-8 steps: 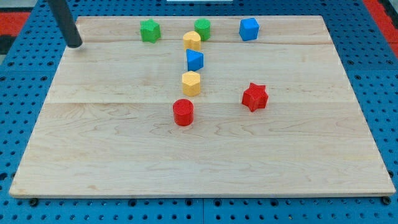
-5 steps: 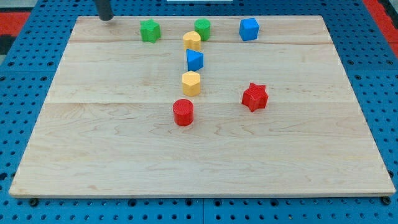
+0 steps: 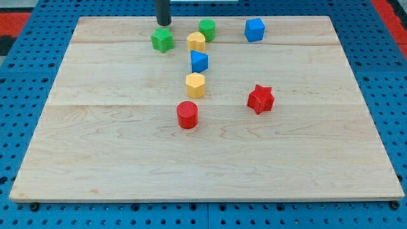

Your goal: Push the green star to the left of the yellow hexagon

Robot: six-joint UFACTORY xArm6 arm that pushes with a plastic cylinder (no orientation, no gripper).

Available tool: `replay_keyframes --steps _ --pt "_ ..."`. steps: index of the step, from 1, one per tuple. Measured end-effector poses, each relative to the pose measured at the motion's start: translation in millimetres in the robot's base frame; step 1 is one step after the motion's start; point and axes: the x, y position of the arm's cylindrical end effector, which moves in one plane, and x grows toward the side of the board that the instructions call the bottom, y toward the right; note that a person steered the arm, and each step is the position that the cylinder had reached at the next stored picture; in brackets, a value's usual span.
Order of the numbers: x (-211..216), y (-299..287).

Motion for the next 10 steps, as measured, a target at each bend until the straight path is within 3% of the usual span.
replay_keyframes --steps 2,4,5,6,8,9,10 --pt "72.7 -30.9" --pt "26.9 19.3" --pt "73.8 23.2" --pt "104.0 -13.6" --pt "109.3 -124.5" --pt "154.1 -122.9" --pt "132.5 -81.3"
